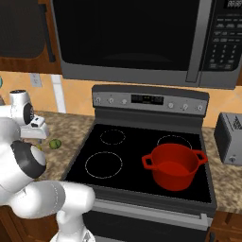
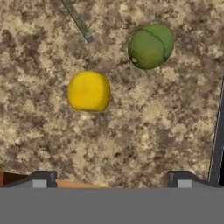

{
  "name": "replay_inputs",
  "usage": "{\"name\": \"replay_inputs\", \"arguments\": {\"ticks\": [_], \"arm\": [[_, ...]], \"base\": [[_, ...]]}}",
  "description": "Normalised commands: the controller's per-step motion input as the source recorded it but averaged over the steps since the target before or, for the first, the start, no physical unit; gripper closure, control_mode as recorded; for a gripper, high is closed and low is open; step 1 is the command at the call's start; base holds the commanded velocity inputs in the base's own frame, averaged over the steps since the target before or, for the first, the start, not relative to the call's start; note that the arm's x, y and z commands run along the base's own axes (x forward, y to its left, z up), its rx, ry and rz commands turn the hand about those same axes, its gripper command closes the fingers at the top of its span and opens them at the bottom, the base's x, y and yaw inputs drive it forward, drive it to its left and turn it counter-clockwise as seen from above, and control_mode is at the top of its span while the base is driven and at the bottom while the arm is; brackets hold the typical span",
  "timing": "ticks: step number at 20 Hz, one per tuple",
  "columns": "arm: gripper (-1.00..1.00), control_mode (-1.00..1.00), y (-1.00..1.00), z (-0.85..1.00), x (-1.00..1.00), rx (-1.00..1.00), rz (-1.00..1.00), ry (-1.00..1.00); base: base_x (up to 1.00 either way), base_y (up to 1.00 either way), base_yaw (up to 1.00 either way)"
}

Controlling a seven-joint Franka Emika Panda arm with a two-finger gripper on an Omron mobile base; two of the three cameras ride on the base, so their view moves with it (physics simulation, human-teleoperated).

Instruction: Put the lime and lemon in the pot. Retrieve the spatula and lightly stir the vegetables in the pot.

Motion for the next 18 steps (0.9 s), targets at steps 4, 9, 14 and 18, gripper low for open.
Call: {"name": "replay_inputs", "arguments": {"ticks": [4, 9, 14, 18], "arm": [[-1.0, -1.0, 0.36, -0.52, 0.1, 0.0, 0.0, 0.06], [-1.0, -1.0, 0.2, -0.33, 0.16, -0.04, 0.0, 0.0], [-1.0, -1.0, 0.01, -0.25, 0.16, -0.06, 0.0, 0.0], [-1.0, -1.0, 0.0, -0.28, 0.21, -0.03, 0.0, 0.0]], "base": [[0.0, 0.0, 0.0], [0.0, 0.0, 0.0], [0.0, 0.0, 0.0], [0.0, 0.0, 0.0]]}}
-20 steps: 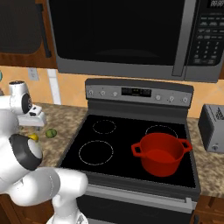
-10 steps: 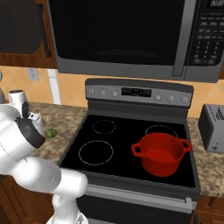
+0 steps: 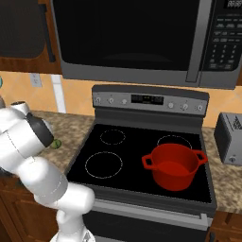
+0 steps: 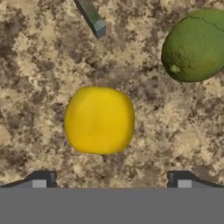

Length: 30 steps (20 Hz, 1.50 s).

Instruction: Put the lime and lemon in the pot. Retrieve the spatula and lightly stir the vegetables in the pot.

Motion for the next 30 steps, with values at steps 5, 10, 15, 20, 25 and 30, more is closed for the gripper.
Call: {"name": "replay_inputs", "arguments": {"ticks": [5, 10, 15, 20, 25, 30], "arm": [[-1.0, -1.0, 0.0, -0.28, 0.25, 0.0, 0.0, 0.0], [-1.0, -1.0, 0.04, -0.3, 0.24, 0.0, 0.0, 0.0], [-1.0, -1.0, 0.13, -0.3, 0.13, 0.0, 0.0, 0.0], [1.0, -1.0, 0.07, -0.18, 0.0, 0.0, -0.01, 0.0], [1.0, -1.0, -0.33, 0.39, -0.51, 0.01, -0.05, -0.13], [1.0, -1.0, -0.76, 0.97, -0.66, 0.1, -0.09, -0.21]], "base": [[0.0, 0.0, 0.0], [0.0, 0.0, 0.0], [0.0, 0.0, 0.0], [0.0, 0.0, 0.0], [0.0, 0.0, 0.0], [0.0, 0.0, 0.0]]}}
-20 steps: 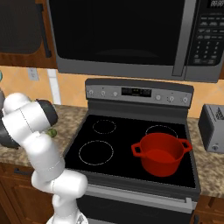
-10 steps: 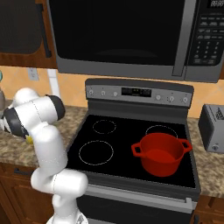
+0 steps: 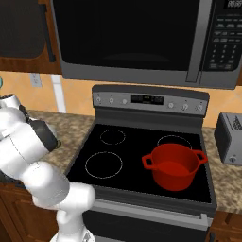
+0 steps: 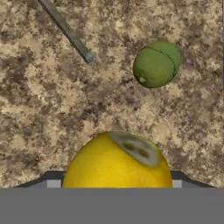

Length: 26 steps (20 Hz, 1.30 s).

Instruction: Put the lime and lemon in the pot. Retrieve the spatula and lightly stir the vegetables in the pot.

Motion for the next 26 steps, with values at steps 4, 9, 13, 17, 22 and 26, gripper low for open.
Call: {"name": "replay_inputs", "arguments": {"ticks": [4, 9, 13, 17, 22, 26], "arm": [[1.0, -1.0, -0.97, 0.96, -0.41, 0.13, -0.14, -0.14], [1.0, -1.0, -1.0, 0.56, -0.29, 0.1, -0.17, -0.03], [1.0, -1.0, -1.0, 0.29, -0.24, 0.07, -0.17, -0.01], [1.0, -1.0, -1.0, 0.24, -0.06, 0.07, -0.18, -0.01], [1.0, -1.0, -1.0, 0.22, 0.0, 0.05, -0.21, 0.0], [1.0, -1.0, -1.0, 0.22, 0.0, 0.04, -0.19, 0.0]], "base": [[0.0, 0.0, 0.0], [0.0, 0.0, 0.0], [0.0, 0.0, 0.0], [0.0, 0.0, 0.0], [0.0, 0.0, 0.0], [0.0, 0.0, 0.0]]}}
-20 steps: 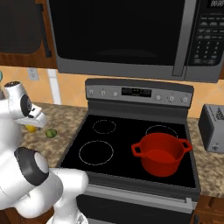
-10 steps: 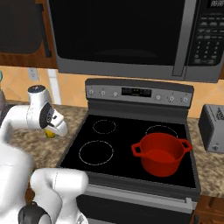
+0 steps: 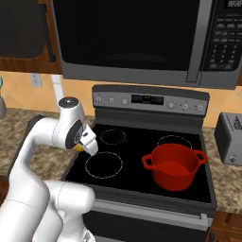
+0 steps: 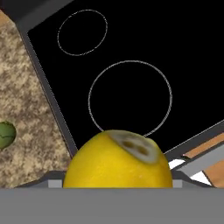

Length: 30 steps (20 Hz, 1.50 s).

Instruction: Put the lime and lemon in the pot. Retrieve the spatula and lightly stir the vegetables in the pot.

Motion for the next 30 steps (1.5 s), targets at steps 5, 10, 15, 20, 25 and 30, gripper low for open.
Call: {"name": "replay_inputs", "arguments": {"ticks": [5, 10, 15, 20, 25, 30], "arm": [[1.0, -1.0, -1.0, 0.23, 0.0, 0.01, -0.19, 0.0], [1.0, -1.0, -1.0, 0.21, 0.0, 0.0, -0.18, 0.0], [1.0, -1.0, -1.0, 0.03, 0.11, 0.0, -0.13, 0.0], [1.0, -1.0, -1.0, 0.0, 0.18, 0.0, -0.08, 0.0], [1.0, -1.0, -0.93, 0.0, 0.32, 0.0, -0.06, 0.01], [1.0, -1.0, -0.78, -0.09, 0.49, 0.0, -0.02, 0.03]], "base": [[0.0, 0.0, 0.0], [0.0, 0.0, 0.0], [0.0, 0.0, 0.0], [0.0, 0.0, 0.0], [0.0, 0.0, 0.0], [0.0, 0.0, 0.0]]}}
